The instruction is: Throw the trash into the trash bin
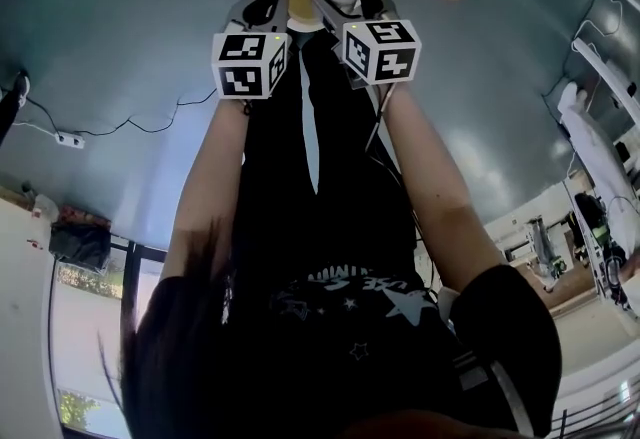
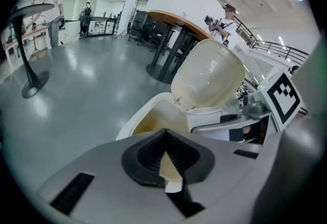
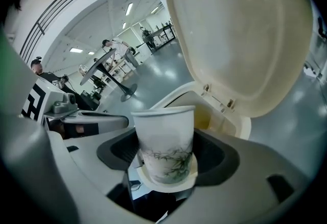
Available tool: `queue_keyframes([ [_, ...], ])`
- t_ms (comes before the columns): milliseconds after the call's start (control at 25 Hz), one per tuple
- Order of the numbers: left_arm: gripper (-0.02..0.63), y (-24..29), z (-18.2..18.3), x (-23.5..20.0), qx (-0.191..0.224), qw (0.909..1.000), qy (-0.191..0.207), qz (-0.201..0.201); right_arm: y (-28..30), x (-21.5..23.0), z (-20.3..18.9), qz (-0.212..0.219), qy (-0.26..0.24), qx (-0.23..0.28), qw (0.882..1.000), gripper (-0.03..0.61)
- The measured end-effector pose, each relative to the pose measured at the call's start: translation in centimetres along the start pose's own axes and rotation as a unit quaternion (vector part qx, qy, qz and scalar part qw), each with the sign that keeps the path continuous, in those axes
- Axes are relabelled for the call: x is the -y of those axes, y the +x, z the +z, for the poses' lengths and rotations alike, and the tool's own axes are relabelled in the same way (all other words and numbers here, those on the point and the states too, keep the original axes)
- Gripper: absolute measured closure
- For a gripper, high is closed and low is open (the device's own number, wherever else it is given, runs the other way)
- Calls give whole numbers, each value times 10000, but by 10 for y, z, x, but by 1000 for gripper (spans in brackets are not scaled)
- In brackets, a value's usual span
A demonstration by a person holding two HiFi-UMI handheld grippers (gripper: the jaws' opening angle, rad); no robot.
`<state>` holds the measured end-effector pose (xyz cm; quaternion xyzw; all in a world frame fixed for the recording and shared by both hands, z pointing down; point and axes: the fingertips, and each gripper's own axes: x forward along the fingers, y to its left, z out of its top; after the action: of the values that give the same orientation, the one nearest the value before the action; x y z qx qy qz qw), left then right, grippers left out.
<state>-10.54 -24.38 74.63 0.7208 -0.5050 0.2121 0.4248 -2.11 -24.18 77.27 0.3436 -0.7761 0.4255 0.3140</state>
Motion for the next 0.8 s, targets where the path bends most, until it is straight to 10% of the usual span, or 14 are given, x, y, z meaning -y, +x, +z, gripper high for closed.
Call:
queue_keyframes([
  [800,603,-4,1,-8,-168,9995,194,-187,21,-16,-7,174,347,-462,9982,199],
])
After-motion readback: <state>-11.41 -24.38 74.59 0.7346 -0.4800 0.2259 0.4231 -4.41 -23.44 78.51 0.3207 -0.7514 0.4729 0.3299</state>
